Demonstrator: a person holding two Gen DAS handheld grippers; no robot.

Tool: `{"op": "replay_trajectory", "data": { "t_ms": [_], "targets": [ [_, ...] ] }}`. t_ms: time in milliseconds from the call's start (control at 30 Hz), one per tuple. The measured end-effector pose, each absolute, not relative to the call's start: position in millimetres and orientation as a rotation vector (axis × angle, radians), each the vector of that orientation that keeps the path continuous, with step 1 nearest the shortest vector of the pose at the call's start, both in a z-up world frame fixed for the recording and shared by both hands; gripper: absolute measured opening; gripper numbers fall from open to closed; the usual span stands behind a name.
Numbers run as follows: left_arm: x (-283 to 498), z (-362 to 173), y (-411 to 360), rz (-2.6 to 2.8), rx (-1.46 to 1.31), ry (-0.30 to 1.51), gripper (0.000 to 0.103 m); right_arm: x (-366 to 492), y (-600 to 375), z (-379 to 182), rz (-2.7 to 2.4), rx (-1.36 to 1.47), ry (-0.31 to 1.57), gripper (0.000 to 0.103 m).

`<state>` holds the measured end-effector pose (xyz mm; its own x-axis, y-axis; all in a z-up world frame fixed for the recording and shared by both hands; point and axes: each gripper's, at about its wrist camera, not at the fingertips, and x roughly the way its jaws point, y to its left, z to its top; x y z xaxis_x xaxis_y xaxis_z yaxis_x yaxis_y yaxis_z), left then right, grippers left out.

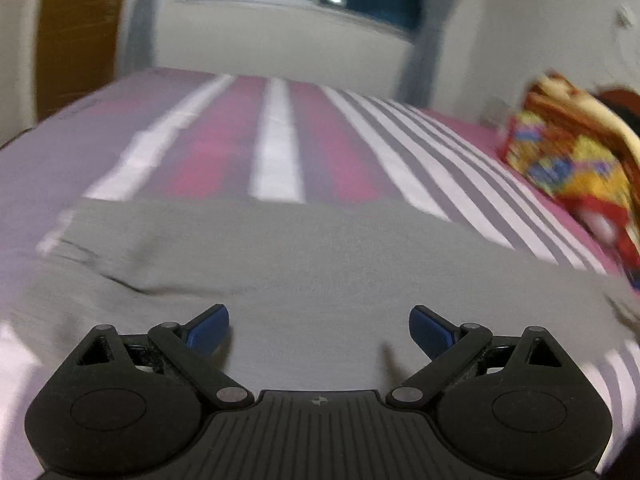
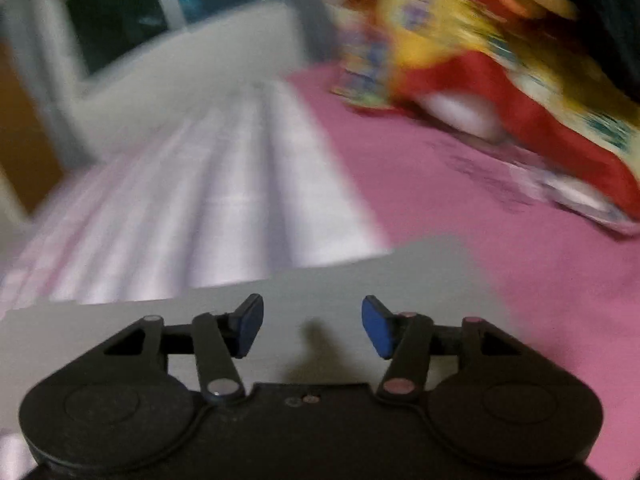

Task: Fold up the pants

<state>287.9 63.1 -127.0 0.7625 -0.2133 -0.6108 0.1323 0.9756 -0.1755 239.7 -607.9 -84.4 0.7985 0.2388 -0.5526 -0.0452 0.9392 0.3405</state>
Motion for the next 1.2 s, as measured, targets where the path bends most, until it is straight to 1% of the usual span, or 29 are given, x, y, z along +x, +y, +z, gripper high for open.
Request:
{"op": "replay_trajectory", "data": {
  "t_ms": [100, 167, 267, 333, 400, 433, 467, 500, 567, 600, 633, 700, 767, 833, 933, 1033, 1200],
  "targets": [
    [288, -143, 33, -0.221, -0.060, 0.736, 0.096, 235, -541, -93, 0.355, 0.314, 0.667, 0.057],
    [284, -151, 27, -0.192, -0.001, 0.740, 0.096, 233, -505, -104, 0.454, 0.247, 0.710, 0.057],
    [276, -150, 44, -0.143, -0.012, 0.743, 0.096, 227, -501, -117, 0.486, 0.188, 0.758, 0.059],
    [271, -147, 64, -0.103, -0.033, 0.747, 0.096, 227, -533, -122, 0.402, 0.193, 0.775, 0.058],
    [267, -146, 85, -0.060, -0.059, 0.749, 0.096, 226, -581, -126, 0.289, 0.257, 0.762, 0.055],
    [265, -148, 95, -0.040, -0.081, 0.749, 0.096, 225, -607, -128, 0.219, 0.294, 0.749, 0.051],
    [264, -149, 105, -0.016, -0.102, 0.751, 0.096, 223, -632, -129, 0.150, 0.339, 0.735, 0.042],
    [263, -152, 116, 0.011, -0.123, 0.752, 0.096, 220, -657, -129, 0.079, 0.392, 0.719, 0.039],
    [259, -155, 129, 0.033, -0.160, 0.753, 0.096, 215, -684, -132, -0.012, 0.450, 0.702, 0.038],
    [254, -154, 134, 0.031, -0.179, 0.745, 0.096, 211, -692, -134, -0.028, 0.471, 0.699, 0.039],
    [249, -152, 136, 0.032, -0.183, 0.731, 0.096, 212, -691, -132, -0.033, 0.479, 0.699, 0.045],
    [235, -145, 139, 0.063, -0.178, 0.690, 0.096, 204, -677, -125, -0.031, 0.430, 0.671, 0.056],
    [217, -141, 150, 0.074, -0.214, 0.652, 0.096, 197, -663, -118, 0.011, 0.400, 0.632, 0.061],
    [200, -141, 168, 0.097, -0.275, 0.630, 0.096, 191, -659, -120, 0.015, 0.434, 0.600, 0.069],
    [185, -147, 198, 0.144, -0.391, 0.625, 0.096, 179, -672, -129, 0.000, 0.554, 0.572, 0.069],
    [181, -166, 219, 0.179, -0.503, 0.648, 0.096, 160, -692, -139, -0.046, 0.700, 0.540, 0.069],
    [184, -186, 224, 0.165, -0.560, 0.620, 0.097, 149, -719, -172, -0.065, 0.981, 0.494, 0.061]
  ]
}}
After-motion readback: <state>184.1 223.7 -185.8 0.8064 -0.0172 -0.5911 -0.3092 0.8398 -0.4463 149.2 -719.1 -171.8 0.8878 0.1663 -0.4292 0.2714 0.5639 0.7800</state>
